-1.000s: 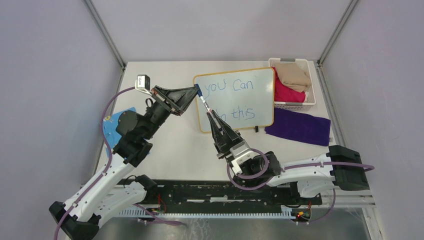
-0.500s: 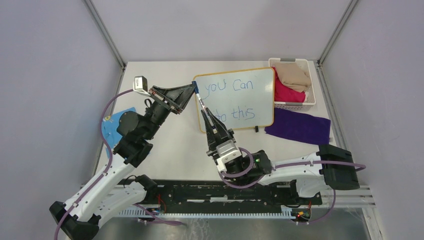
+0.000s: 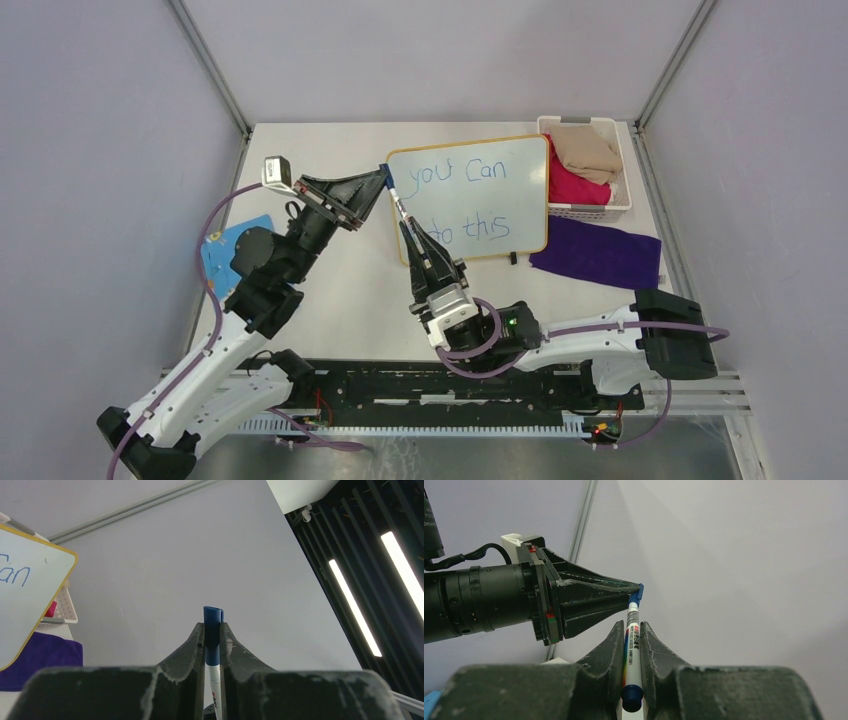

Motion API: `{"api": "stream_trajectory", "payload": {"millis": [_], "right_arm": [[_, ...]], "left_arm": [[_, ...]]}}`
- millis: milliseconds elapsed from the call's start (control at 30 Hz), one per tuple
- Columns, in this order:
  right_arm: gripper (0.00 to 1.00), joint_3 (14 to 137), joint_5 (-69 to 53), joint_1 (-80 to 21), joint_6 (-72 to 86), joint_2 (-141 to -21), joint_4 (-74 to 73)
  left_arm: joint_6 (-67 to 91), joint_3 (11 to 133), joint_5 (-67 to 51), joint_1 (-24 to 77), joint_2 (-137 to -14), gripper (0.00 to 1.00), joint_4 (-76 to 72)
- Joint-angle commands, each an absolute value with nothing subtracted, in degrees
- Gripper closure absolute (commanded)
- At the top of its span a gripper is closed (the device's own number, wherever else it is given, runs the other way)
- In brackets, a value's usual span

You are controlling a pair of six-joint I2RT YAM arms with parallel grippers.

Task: Write a sentence on the whiteboard
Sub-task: Close the whiteboard marker at the center of the board.

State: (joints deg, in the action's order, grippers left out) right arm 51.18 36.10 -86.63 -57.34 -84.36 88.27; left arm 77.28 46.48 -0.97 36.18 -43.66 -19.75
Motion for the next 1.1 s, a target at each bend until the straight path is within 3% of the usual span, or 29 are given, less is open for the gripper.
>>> {"api": "stream_trajectory", "payload": {"millis": [0,1067], "right_arm": [[1.0,52.74,37.71,-86.57,-57.47,-85.3,107.92],[1.0,58.31,36.83,-84.5,-54.22,-88.29,104.42]], "left_arm": [[75.74,46.65,-2.21,37.53,-41.69,0.98,-23.13],[74.69,45.57,-2.29,39.7,-40.75,0.98,-23.6]]}}
